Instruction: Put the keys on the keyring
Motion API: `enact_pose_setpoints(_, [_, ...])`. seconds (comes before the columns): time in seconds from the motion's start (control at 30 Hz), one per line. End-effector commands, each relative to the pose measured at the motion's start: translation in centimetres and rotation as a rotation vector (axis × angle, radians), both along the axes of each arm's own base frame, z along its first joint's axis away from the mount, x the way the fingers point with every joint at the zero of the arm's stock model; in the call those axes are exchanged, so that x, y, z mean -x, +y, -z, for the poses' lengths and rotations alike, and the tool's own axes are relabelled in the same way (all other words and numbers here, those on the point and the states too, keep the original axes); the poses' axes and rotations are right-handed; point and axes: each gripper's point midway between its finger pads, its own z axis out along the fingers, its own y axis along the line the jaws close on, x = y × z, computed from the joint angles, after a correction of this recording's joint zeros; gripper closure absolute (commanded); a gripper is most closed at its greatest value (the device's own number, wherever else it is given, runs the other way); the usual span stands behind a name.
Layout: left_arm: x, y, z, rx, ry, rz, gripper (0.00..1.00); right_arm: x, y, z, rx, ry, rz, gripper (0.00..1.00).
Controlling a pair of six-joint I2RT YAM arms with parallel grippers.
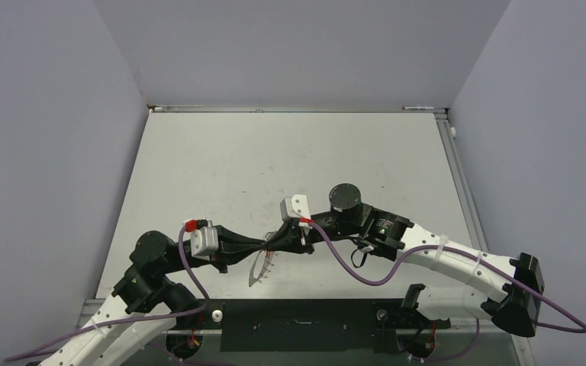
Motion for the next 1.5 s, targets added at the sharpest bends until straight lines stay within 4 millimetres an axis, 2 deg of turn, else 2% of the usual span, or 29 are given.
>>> enact_pose_setpoints(0.0, [0.1, 0.3, -2.5, 0.071, -0.063, -0.01, 1.0, 0.2, 0.9, -0.7, -0.068, -0.008, -0.036, 0.94])
enact_pose_setpoints(0.47, [0.4, 0.4, -2.8, 0.089, -0.073, 0.005, 1.0, 0.0, 1.2, 0.0, -0.092, 0.029, -0.04, 0.94])
enact_pose_setpoints(0.5, [0.4, 0.5, -2.8, 0.089, -0.072, 0.001, 1.0, 0.0, 1.1, -0.1, -0.094, 0.026, -0.038, 0.92])
enact_pose_setpoints(0.6, [0.2, 0.6, -2.9, 0.092, -0.073, -0.01, 1.0, 0.1, 0.6, -0.4, -0.091, 0.016, -0.036, 0.77])
enact_pose_setpoints(0.7, [0.1, 0.6, -2.9, 0.091, -0.072, -0.016, 1.0, 0.3, 0.2, -0.8, -0.097, 0.006, -0.038, 0.71])
enact_pose_setpoints(1.47, [0.0, 0.6, -2.9, 0.09, -0.071, -0.025, 1.0, -0.1, 0.3, -3.1, -0.174, -0.016, -0.01, 0.68])
